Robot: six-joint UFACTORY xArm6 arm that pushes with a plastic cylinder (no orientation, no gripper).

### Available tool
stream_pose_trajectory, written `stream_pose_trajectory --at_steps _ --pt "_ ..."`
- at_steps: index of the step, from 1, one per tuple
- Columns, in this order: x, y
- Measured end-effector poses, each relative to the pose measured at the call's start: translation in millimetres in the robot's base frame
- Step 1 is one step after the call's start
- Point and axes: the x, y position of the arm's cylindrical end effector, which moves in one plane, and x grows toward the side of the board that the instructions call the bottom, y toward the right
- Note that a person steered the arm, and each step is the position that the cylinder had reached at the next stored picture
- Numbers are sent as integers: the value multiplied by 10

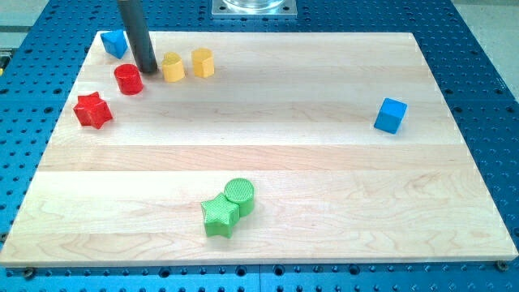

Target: Move the red circle into the red star

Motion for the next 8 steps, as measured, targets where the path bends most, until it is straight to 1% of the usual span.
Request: stream_pose_trajectory --at_steps 1,2,3,4,5,6,7,8 --pt "405 -215" --pt "437 -44" --pt "442 -150" --pt "245 -221" --pt "640 -303" --pt "383 -368" --pt "-80 -842" --pt "-715 -989"
